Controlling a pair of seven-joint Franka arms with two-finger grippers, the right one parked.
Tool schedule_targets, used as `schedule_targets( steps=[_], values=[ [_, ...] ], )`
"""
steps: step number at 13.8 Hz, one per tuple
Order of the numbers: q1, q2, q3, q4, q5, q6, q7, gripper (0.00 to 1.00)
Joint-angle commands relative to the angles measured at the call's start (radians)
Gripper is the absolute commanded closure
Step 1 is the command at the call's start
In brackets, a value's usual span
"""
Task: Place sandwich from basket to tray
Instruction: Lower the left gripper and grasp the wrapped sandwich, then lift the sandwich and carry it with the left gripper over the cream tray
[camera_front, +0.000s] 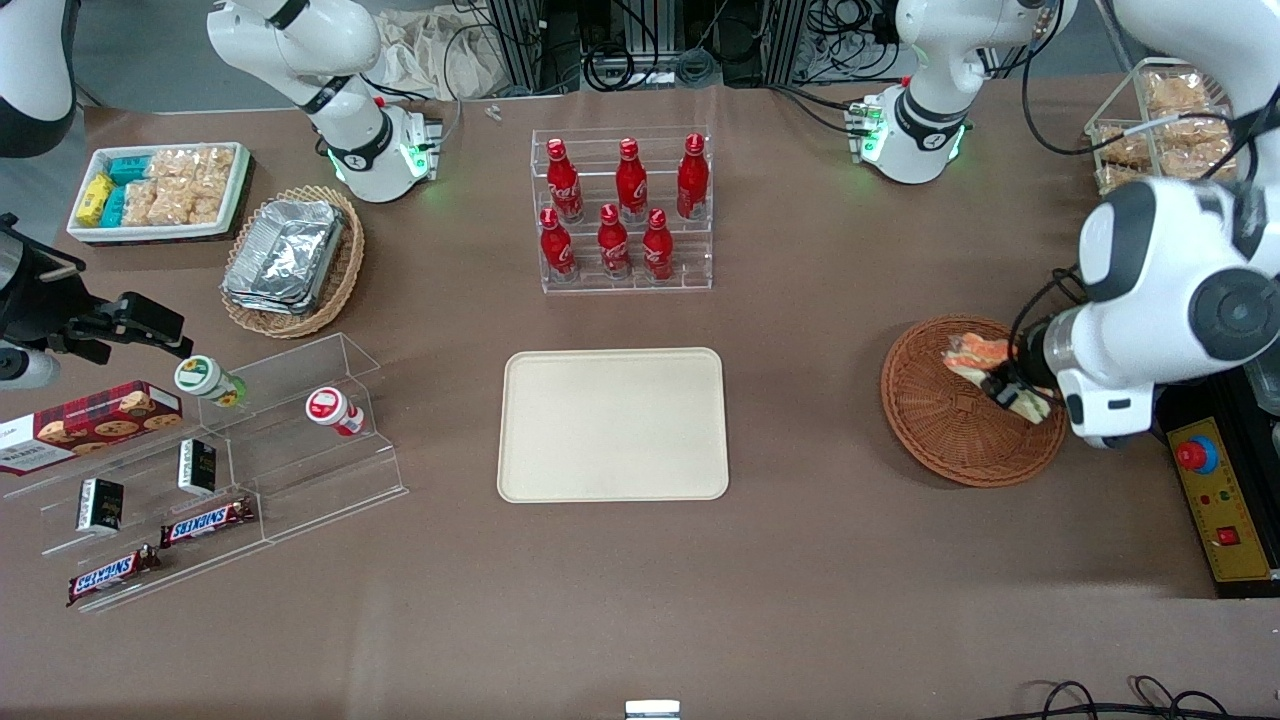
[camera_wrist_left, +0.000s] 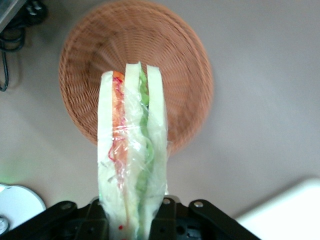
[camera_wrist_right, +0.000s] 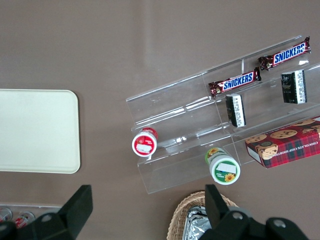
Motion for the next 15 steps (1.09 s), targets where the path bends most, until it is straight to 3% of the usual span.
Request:
schedule_targets(
  steps=[1, 5, 6, 9, 12, 15],
  values=[
    [-0.005, 0.027, -0.123, 0.057, -0.018, -0.047, 0.142, 1.0],
    [-0.094, 0.079, -0.291, 0.063, 0.045, 0.049, 0.155, 1.0],
    [-0.155, 0.113, -0.292, 0.066, 0.065, 0.089, 0.161, 1.0],
    [-0.305, 0.242, -0.291, 0.071, 0.239, 0.241, 0.145, 1.0],
    [-0.33, 0.378, -0.289, 0.071, 0.287, 0.406, 0.077, 1.0],
    [-0.344, 0.493, -0.288, 0.066, 0.391, 0.526, 0.022, 1.0]
  ],
)
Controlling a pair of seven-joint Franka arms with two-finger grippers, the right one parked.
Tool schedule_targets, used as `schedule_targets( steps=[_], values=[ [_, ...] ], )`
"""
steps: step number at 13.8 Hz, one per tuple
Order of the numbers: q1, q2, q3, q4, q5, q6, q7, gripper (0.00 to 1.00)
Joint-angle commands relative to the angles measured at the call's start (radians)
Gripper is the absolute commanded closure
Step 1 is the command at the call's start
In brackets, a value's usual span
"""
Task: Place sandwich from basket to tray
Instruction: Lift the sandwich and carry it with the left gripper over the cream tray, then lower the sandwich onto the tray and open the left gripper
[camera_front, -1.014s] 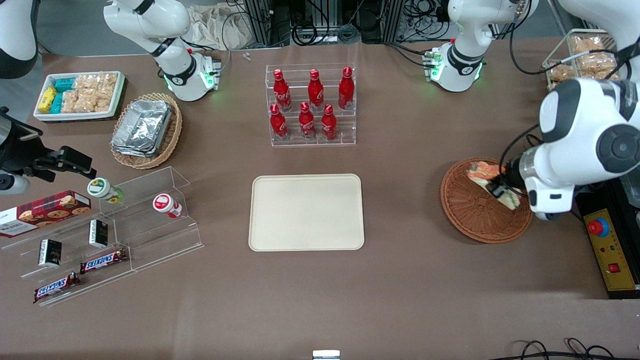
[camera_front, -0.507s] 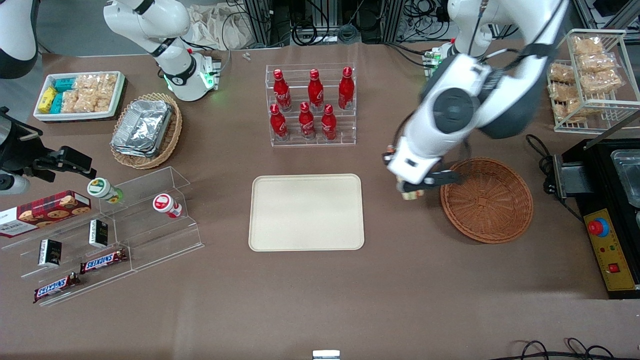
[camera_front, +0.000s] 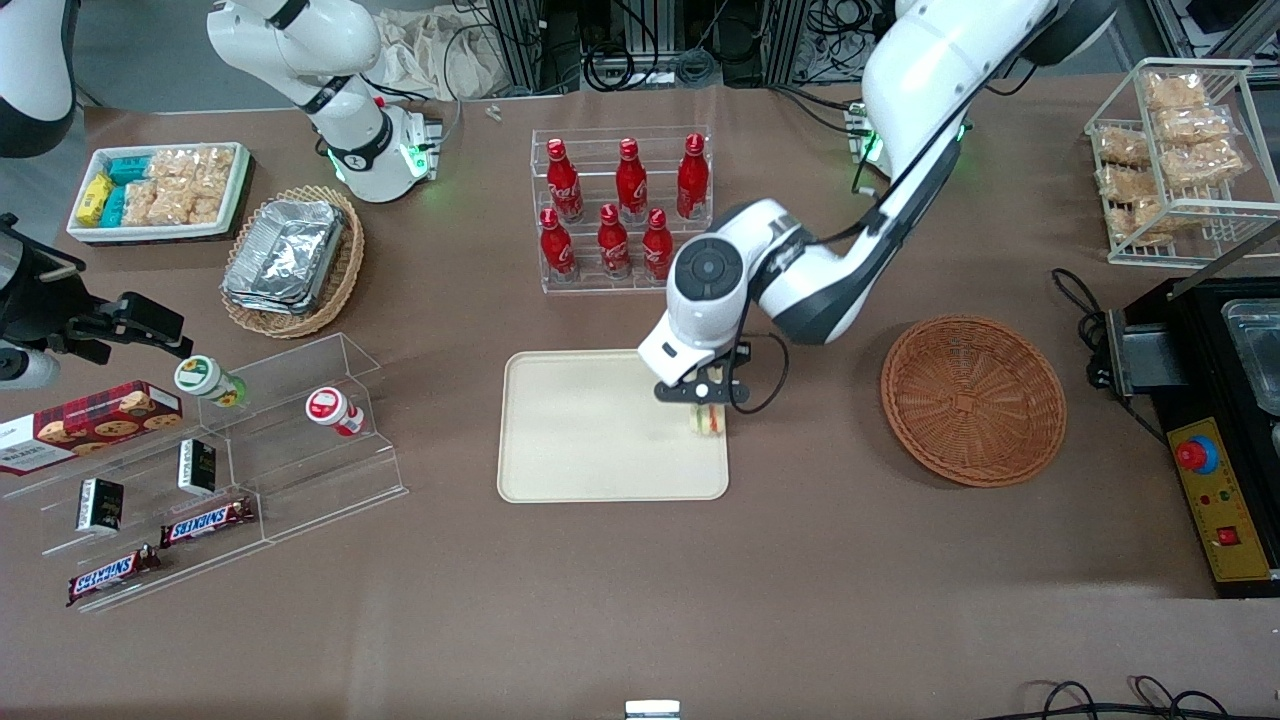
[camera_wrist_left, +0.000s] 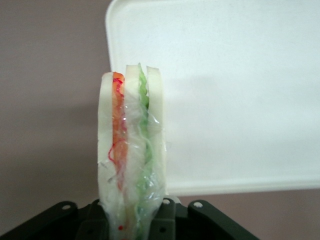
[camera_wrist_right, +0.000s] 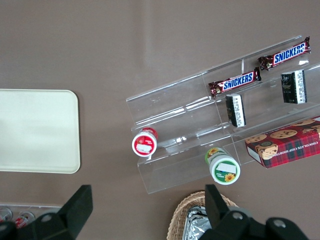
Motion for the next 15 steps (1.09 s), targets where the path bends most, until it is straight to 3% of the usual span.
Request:
schedule_targets(
  steps=[1, 3, 4, 5, 6, 10, 13, 15],
  values=[
    [-0.013, 0.089, 0.002, 0.035, 0.108, 0.056, -0.084, 1.0],
    [-0.013, 0.112, 0.002, 0.035, 0.133, 0.092, -0.139, 1.0],
    [-0.01, 0.12, 0.005, 0.035, 0.133, 0.111, -0.139, 0.83],
    [-0.01, 0.128, 0.006, 0.034, 0.134, 0.128, -0.139, 0.25],
    [-0.013, 0.128, 0.006, 0.034, 0.136, 0.13, -0.136, 0.0],
    [-0.007, 0.071, 0.005, 0.052, 0.122, 0.106, -0.182, 0.0],
    [-0.003, -0.049, -0.001, 0.157, 0.115, -0.179, -0.184, 0.0],
    [0.023, -0.108, 0.002, 0.242, 0.04, -0.278, -0.158, 0.0]
  ],
)
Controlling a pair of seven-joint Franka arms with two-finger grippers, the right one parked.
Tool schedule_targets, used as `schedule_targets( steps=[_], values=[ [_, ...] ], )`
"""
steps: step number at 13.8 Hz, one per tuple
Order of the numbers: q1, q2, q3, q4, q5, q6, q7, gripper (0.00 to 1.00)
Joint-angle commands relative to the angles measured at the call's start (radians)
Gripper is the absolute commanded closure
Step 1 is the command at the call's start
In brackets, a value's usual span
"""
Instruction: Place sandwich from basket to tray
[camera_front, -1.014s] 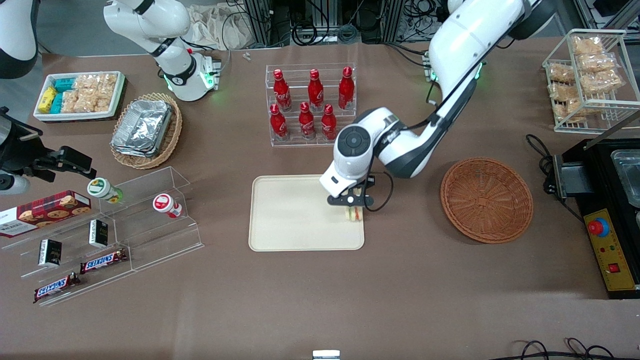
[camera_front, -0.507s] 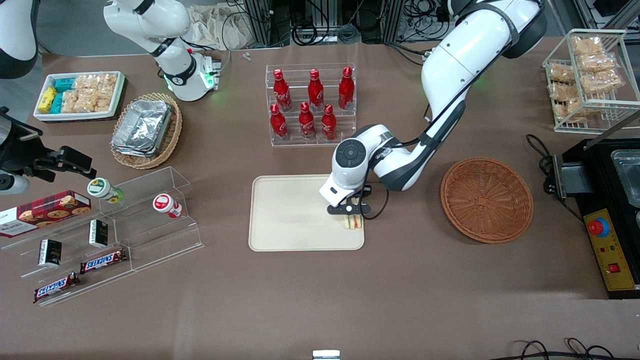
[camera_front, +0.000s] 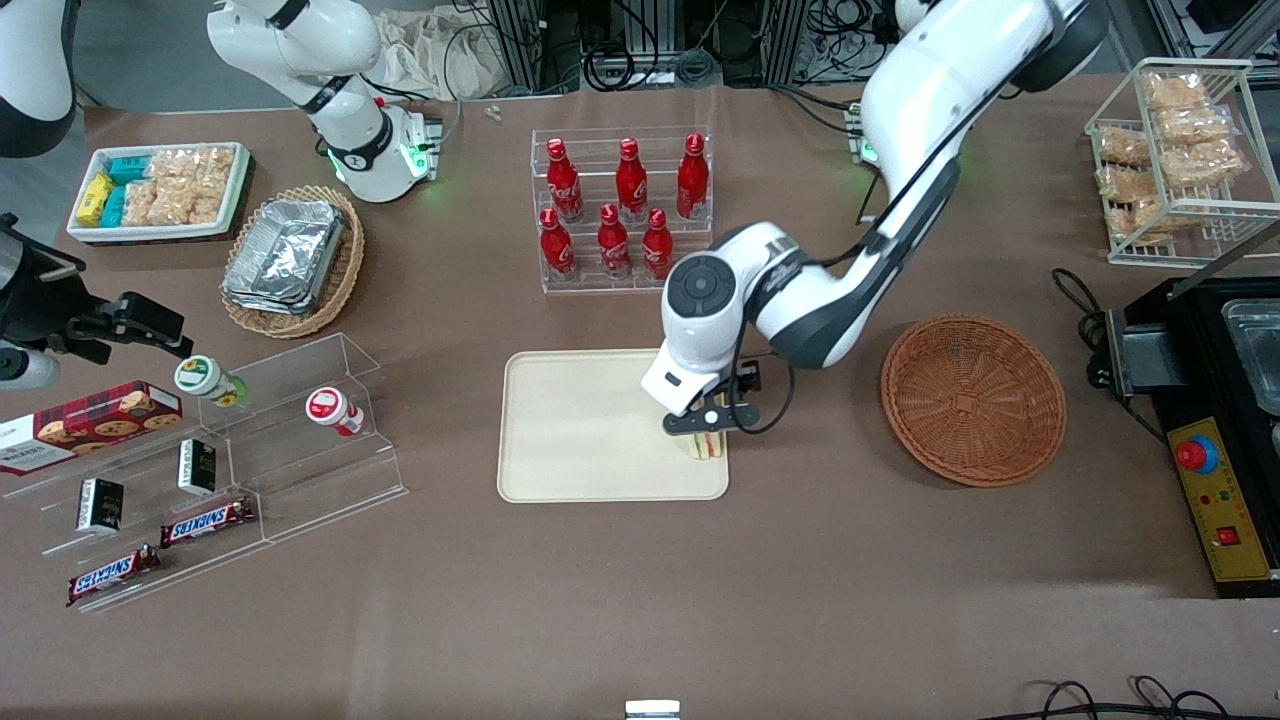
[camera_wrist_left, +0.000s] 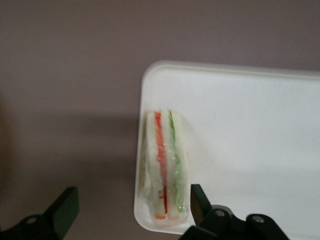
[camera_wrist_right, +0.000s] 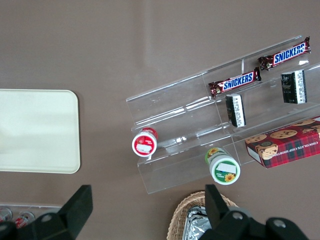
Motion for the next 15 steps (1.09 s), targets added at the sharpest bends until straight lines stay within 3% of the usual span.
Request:
schedule_targets(
  steps=[1, 5, 8, 9, 12, 15],
  values=[
    [0.061, -0.111, 0.002, 0.057, -0.067, -0.118, 0.066, 0.0],
    [0.216, -0.236, 0.002, 0.052, -0.198, -0.24, 0.356, 0.0],
    [0.393, -0.341, 0.008, 0.05, -0.29, -0.416, 0.716, 0.0],
    [0.407, -0.374, 0.047, 0.052, -0.333, -0.485, 0.802, 0.0],
    [0.305, -0.476, 0.39, 0.034, -0.441, -0.518, 0.997, 0.0],
    [0.28, -0.578, 0.466, -0.052, -0.434, -0.51, 1.007, 0.0]
  ],
)
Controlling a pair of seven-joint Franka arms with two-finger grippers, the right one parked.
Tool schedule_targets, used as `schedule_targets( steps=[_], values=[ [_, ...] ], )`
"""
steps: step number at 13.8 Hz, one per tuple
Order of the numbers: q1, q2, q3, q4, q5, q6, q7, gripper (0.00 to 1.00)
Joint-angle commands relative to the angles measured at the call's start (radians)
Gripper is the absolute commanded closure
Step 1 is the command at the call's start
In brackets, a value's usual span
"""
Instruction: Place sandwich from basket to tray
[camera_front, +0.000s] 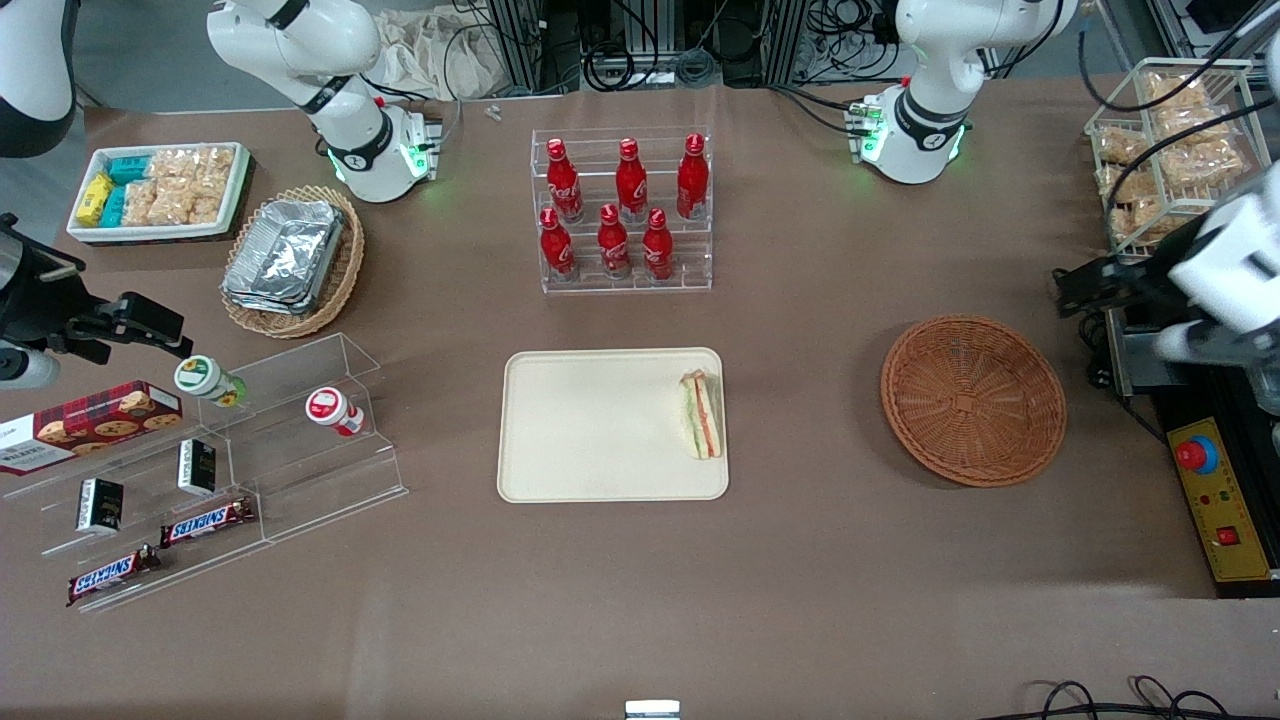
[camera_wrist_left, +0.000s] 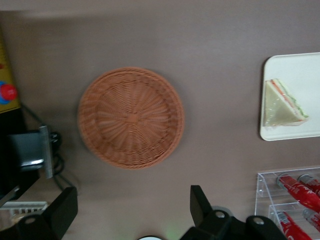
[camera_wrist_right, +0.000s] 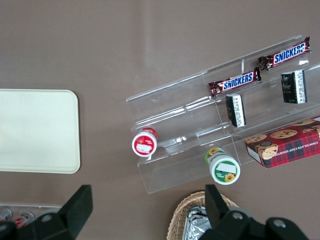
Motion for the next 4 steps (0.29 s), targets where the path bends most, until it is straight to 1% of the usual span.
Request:
schedule_targets(
  steps=[1, 2, 4],
  values=[
    [-0.044, -0.057, 0.031, -0.07, -0.003, 0.009, 0.011, 0.0],
    [-0.045, -0.034, 0.029, -0.036, -0.003, 0.008, 0.006, 0.0],
    [-0.062, -0.037, 0.031, -0.034, -0.001, -0.003, 0.0, 0.0]
  ],
)
